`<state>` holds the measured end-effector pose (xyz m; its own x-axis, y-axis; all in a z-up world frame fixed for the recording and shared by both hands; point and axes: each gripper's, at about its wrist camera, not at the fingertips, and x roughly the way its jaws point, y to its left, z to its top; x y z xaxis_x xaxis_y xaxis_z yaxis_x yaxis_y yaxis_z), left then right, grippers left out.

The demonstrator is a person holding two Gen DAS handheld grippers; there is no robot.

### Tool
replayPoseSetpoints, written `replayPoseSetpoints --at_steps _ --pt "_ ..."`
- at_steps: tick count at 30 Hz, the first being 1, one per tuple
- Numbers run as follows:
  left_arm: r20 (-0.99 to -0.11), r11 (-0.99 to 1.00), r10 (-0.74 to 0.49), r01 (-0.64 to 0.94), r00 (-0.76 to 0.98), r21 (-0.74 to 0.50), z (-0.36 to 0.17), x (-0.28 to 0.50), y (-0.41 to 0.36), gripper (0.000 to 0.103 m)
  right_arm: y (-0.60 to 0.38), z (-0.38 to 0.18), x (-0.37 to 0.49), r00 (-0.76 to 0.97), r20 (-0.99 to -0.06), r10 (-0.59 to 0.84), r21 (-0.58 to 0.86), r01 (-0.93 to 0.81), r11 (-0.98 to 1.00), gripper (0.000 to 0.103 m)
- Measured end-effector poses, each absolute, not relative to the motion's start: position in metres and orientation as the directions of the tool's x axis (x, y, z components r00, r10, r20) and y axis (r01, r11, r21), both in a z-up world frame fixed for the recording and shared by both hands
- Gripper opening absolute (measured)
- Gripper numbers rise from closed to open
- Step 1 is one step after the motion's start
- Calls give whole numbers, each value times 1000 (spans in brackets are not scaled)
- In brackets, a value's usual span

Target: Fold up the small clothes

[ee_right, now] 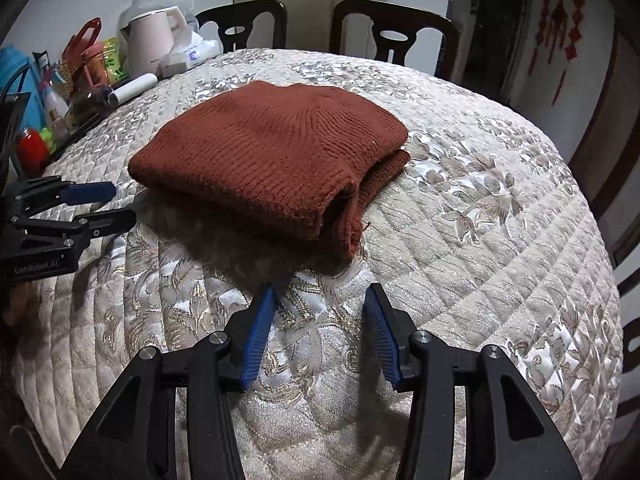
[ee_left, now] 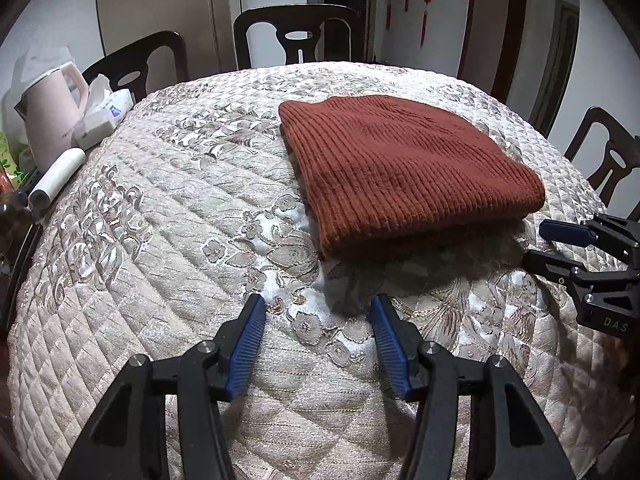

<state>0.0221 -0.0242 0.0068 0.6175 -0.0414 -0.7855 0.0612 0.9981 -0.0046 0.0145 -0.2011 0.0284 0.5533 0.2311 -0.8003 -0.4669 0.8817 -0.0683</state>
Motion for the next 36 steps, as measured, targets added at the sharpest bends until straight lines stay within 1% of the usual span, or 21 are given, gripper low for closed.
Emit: replayPoseSetpoints --at_steps 36 --pt "-785 998 -38 58 618 -3 6 23 -21 62 -201 28 14 554 -800 230 -70 -467 882 48"
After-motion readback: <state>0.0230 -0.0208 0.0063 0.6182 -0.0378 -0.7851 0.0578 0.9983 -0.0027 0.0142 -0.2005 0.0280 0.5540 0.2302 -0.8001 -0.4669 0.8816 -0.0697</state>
